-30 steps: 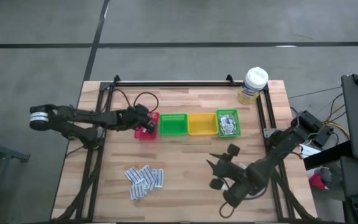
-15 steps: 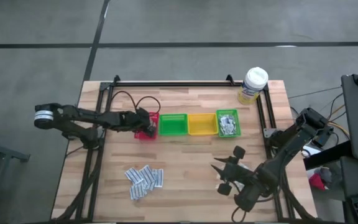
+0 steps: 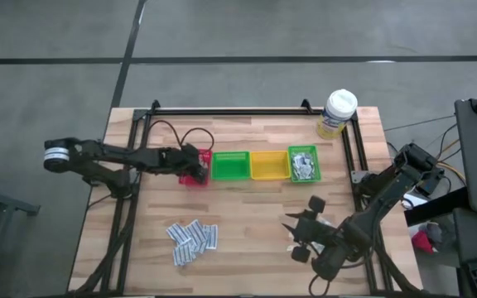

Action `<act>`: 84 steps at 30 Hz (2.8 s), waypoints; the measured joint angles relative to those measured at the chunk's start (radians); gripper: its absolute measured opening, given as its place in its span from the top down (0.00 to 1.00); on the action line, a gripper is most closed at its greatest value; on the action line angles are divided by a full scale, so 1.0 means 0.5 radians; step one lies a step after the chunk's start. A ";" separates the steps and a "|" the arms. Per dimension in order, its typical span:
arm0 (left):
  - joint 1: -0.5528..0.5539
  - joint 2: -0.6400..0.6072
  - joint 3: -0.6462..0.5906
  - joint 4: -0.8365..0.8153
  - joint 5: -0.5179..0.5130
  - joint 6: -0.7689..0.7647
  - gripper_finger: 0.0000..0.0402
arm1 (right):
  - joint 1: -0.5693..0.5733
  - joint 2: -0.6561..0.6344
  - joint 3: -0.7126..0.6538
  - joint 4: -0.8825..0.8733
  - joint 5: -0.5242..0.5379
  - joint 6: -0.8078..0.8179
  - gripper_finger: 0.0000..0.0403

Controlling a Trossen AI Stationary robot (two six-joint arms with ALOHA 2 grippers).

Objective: Pick & Place First Aid Supplies
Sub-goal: Put the green bandage into the red bin

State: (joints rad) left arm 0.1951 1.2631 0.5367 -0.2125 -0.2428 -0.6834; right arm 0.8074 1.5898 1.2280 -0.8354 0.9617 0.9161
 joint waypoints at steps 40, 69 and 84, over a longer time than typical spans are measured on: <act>-0.393 -0.845 0.065 0.394 0.197 0.745 0.66 | -0.562 0.002 -0.543 -0.205 -1.712 0.121 0.70; -0.410 -0.844 0.063 0.396 0.192 0.740 0.66 | -0.656 0.002 -0.815 0.166 -1.767 0.418 0.77; -0.410 -0.844 0.063 0.396 0.192 0.738 0.66 | -0.656 0.002 -0.765 0.023 -1.655 0.493 0.81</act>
State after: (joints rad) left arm -0.0097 0.8410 0.5682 -0.0143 -0.1467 -0.3144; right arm 0.4793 1.5906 0.8457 -0.8239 0.1341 1.1624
